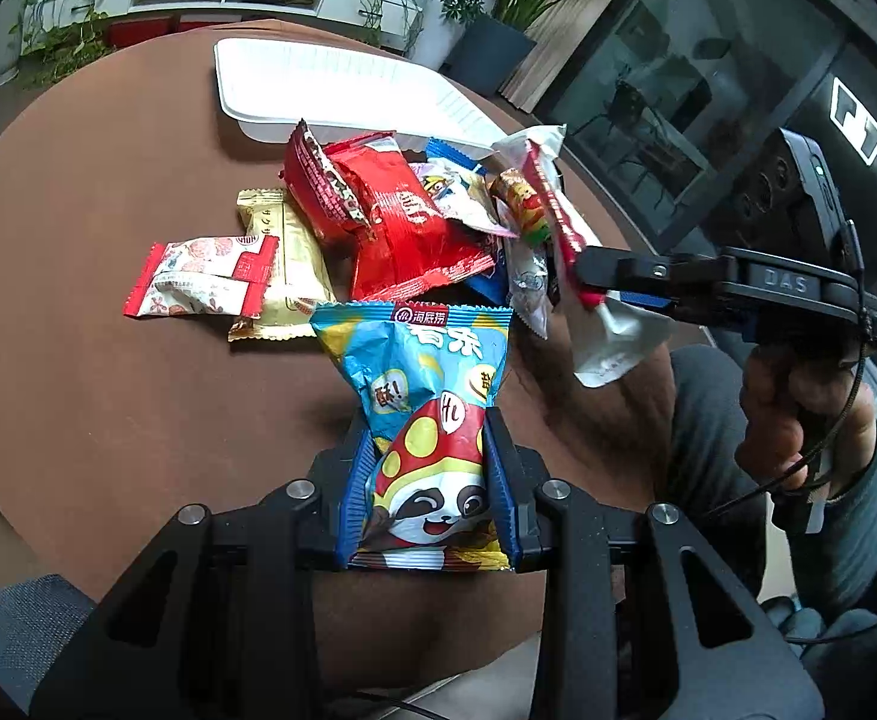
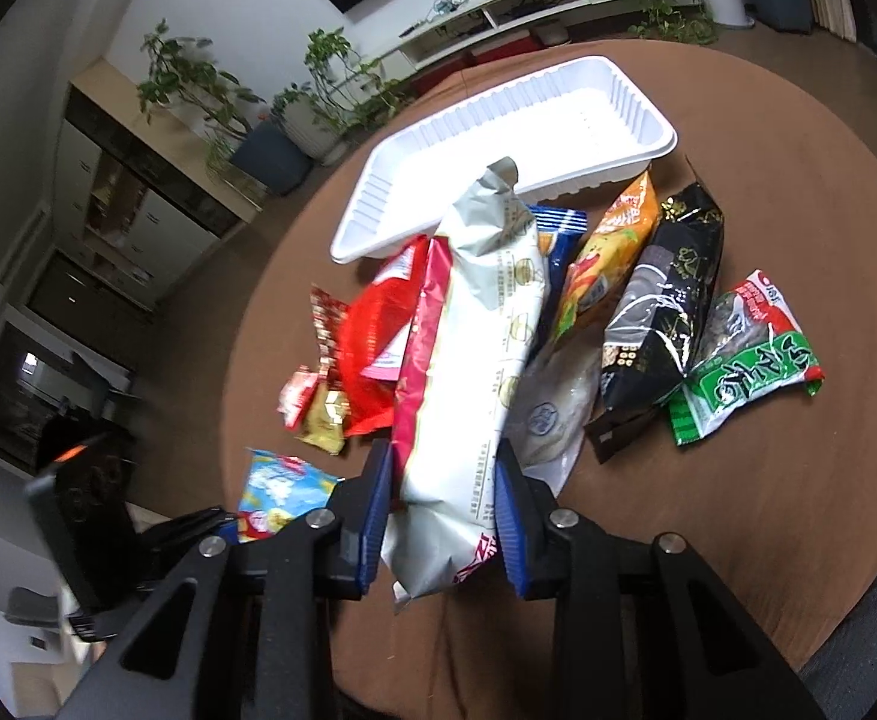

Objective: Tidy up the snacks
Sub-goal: 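Carry both packets over the white tray and open both grippers to drop them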

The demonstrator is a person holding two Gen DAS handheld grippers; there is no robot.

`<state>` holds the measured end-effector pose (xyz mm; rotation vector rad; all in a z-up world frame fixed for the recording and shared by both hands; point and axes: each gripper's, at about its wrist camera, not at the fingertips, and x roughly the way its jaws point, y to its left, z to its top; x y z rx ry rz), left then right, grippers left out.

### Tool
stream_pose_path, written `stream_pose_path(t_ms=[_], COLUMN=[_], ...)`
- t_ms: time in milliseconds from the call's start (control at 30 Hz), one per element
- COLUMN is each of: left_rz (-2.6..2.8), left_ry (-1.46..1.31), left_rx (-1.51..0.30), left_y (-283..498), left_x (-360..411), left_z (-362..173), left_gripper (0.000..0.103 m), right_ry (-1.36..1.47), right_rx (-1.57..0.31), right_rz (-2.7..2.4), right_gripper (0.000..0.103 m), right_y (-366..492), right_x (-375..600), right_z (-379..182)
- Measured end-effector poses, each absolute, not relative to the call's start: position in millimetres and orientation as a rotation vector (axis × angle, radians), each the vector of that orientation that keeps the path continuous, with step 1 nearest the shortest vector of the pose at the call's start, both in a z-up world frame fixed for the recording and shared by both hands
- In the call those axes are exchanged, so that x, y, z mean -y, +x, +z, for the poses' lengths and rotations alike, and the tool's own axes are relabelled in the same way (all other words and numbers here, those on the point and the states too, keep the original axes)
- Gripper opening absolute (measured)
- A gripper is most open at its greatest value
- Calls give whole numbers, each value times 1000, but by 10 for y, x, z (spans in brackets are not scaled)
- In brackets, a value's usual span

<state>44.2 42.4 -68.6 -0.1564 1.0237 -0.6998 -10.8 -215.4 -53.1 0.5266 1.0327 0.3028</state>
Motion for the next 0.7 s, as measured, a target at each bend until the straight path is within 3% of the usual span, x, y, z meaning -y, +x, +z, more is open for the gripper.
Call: stream_pose_path(t_ms=[367, 700], left_rz=[-686, -572], left_ry=[-223, -161], left_rx=[-933, -870], left_y=[815, 2022], left_x=[-665, -651], left_z=[-177, 445], left_gripper=[32, 32], right_ry=[594, 483], right_rx=[-939, -871], right_rz=[295, 165], right_gripper=[34, 34], right_y=[-41, 887], right_x=[2628, 3141], right_z=[-202, 301])
